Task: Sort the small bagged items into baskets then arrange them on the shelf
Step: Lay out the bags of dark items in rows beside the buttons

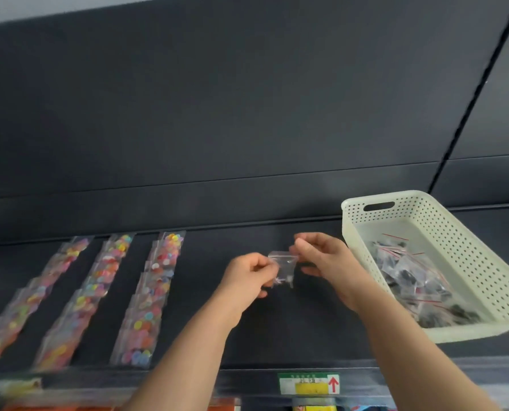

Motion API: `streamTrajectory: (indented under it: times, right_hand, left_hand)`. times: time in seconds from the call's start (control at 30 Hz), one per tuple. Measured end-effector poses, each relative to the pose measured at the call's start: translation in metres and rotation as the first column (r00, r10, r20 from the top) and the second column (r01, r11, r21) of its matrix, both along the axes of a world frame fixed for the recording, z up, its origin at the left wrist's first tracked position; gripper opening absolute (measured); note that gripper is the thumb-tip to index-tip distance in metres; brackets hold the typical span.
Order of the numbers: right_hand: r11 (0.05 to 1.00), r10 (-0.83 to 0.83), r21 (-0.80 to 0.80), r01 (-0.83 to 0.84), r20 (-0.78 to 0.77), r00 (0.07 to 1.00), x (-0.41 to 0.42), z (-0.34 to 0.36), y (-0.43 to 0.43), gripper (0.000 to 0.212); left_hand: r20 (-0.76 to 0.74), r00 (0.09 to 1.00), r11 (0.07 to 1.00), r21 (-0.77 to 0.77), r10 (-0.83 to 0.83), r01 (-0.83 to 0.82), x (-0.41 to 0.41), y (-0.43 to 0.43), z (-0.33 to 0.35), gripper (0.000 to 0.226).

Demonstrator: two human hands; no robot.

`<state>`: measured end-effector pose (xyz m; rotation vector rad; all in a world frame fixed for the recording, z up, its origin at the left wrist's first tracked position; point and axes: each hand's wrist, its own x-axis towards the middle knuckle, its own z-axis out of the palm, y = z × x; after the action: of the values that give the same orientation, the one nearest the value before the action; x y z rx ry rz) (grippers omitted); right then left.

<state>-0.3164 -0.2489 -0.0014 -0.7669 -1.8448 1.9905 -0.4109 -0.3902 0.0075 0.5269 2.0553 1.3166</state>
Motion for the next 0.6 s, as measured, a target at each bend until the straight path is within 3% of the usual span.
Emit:
streamTrajectory:
  times: [0.13,0.17,0.23,0.27,0.37,0.47,0.6]
  right_hand:
    - [0.988,0.095,-0.131,-0.086,0.066,0.993,-0.004,-0.027,-0.020,0.043]
    - [0.983,0.111,-0.154,-0.100,0.065,0.992,-0.005,-0.031,-0.024,0.042]
    - [0.980,0.092,-0.181,-0.085,0.032,0.995,-0.006,-0.037,-0.028,0.021]
    - [0.979,0.068,-0.196,-0.063,0.021,0.997,-0.005,-0.039,-0.028,0.011]
    - [0.983,0.032,-0.182,-0.023,0.045,0.998,-0.005,-0.040,-0.025,0.010]
    - [0.992,0.016,-0.129,-0.006,0.076,0.997,-0.004,-0.039,-0.020,0.008]
    - [0.964,-0.102,-0.243,0.110,0.046,0.994,-0.007,-0.041,-0.015,0.018]
  left_hand:
    - [0.311,0.946,0.974,0.166,0.095,-0.153,-0.014,-0.007,-0.011,0.011]
    - [0.375,0.923,0.967,0.191,0.088,-0.170,-0.015,-0.007,-0.013,0.011]
    - [0.451,0.890,0.963,0.210,0.060,-0.171,-0.014,-0.006,-0.019,0.011]
    - [0.463,0.885,0.966,0.205,0.047,-0.158,-0.013,-0.005,-0.022,0.010]
    - [0.414,0.908,0.976,0.164,0.063,-0.143,-0.016,-0.001,-0.026,0.005]
    - [0.255,0.961,0.982,0.126,0.108,-0.144,-0.022,0.004,-0.030,0.008]
    - [0.249,0.957,0.983,0.069,0.150,-0.172,-0.025,0.009,-0.035,0.008]
